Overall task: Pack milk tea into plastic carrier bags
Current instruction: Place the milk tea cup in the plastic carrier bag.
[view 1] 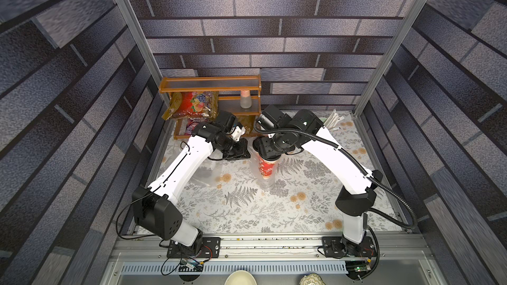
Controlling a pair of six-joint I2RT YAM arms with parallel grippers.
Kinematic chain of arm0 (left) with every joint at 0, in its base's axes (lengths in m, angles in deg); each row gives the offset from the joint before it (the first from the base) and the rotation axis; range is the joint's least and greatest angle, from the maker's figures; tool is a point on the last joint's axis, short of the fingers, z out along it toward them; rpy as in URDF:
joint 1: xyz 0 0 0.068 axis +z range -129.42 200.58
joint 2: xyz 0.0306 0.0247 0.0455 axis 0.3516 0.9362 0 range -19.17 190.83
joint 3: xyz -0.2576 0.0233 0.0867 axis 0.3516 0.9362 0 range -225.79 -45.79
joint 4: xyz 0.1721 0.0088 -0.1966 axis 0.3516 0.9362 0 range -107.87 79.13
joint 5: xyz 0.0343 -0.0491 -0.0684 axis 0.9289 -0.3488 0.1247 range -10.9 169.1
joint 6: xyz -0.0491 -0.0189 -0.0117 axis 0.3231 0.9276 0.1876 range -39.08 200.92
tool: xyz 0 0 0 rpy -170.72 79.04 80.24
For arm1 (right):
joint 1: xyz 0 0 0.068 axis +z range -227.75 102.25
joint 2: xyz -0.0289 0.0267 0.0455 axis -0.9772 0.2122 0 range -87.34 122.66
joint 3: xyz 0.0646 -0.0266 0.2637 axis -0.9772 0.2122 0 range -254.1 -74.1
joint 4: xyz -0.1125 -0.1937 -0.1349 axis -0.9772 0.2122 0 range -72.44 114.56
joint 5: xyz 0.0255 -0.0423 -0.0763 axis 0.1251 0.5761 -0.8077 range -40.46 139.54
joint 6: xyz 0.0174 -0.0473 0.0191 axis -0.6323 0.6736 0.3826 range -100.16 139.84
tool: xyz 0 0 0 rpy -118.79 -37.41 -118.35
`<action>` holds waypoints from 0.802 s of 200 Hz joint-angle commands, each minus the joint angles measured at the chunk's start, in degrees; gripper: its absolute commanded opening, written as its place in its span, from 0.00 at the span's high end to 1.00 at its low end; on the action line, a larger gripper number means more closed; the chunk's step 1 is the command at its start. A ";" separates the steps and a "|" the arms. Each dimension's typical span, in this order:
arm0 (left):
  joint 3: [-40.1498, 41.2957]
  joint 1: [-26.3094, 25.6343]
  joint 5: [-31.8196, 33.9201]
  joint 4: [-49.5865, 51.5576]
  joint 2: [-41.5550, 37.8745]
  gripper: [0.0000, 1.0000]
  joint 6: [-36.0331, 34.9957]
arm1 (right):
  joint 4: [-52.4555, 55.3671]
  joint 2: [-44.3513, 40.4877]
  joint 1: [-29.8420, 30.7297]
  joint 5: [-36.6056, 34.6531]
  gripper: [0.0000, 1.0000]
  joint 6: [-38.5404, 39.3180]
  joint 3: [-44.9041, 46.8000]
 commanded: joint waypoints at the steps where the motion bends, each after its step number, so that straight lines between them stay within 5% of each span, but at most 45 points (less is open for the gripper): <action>1: -0.14 -0.44 -0.77 -0.36 -2.03 0.91 1.17 | -0.75 1.23 0.56 -0.81 0.36 1.05 0.68; 160: -0.58 -0.18 -0.94 -0.50 -2.69 0.93 1.69 | -16.69 -2.17 0.52 -0.27 0.37 -1.22 21.90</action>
